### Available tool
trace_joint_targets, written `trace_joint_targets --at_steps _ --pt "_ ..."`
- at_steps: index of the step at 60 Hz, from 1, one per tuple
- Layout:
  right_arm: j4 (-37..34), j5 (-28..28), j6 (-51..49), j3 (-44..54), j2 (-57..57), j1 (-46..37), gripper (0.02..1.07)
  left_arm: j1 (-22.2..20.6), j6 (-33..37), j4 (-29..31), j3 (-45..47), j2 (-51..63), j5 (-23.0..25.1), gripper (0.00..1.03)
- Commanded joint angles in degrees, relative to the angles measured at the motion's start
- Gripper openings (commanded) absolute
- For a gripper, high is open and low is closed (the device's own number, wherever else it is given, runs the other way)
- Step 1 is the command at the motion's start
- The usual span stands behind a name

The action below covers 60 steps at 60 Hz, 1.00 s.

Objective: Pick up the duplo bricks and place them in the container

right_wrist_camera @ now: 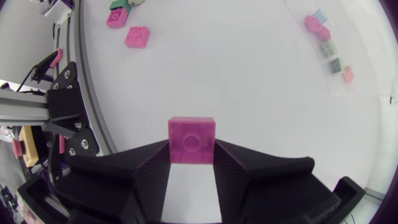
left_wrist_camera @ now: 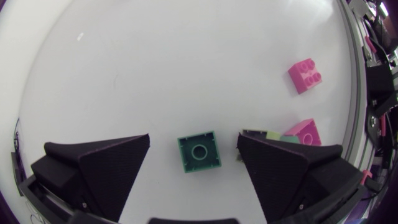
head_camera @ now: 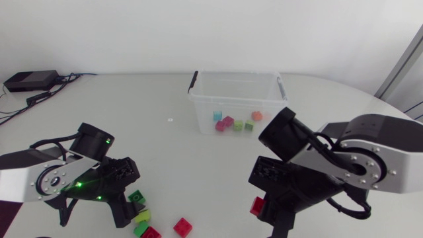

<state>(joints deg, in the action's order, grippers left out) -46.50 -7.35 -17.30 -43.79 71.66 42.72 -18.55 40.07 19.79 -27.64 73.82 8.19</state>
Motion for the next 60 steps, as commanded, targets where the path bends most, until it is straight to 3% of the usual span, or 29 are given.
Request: trace_joint_targets --at_steps 1,20,26,32,33,45,60 --pt "-0.3 -0.3 -1.4 2.0 -1.0 -0.4 0.17 0.3 -1.0 -0.3 1.3 1.8 -0.6 0.99" --pt "-0.4 -0.6 -2.3 -2.2 -2.7 -4.1 0.17 2.3 -1.0 -1.0 1.8 3.1 -2.5 0.97" --pt "-0.2 -1.4 -2.5 -5.4 -2.9 -7.1 0.17 2.3 -1.0 -1.4 2.1 3.7 -2.5 0.79" --pt "0.6 -2.0 -2.7 -8.4 -2.8 -10.2 0.17 2.4 -1.1 -4.0 2.5 3.7 -2.4 0.25" --pt "0.9 -2.3 -2.7 -8.9 -2.7 -10.6 0.17 2.4 -1.2 -4.1 2.5 3.7 -2.3 0.23" --pt "6.5 -3.5 -0.2 -15.6 0.0 -15.5 0.17 2.4 -1.7 -3.2 2.1 -0.4 0.7 0.19" --pt "16.9 -3.3 5.0 -23.9 8.8 -21.2 0.17 3.3 -3.6 7.5 -6.5 -10.0 6.3 0.19"
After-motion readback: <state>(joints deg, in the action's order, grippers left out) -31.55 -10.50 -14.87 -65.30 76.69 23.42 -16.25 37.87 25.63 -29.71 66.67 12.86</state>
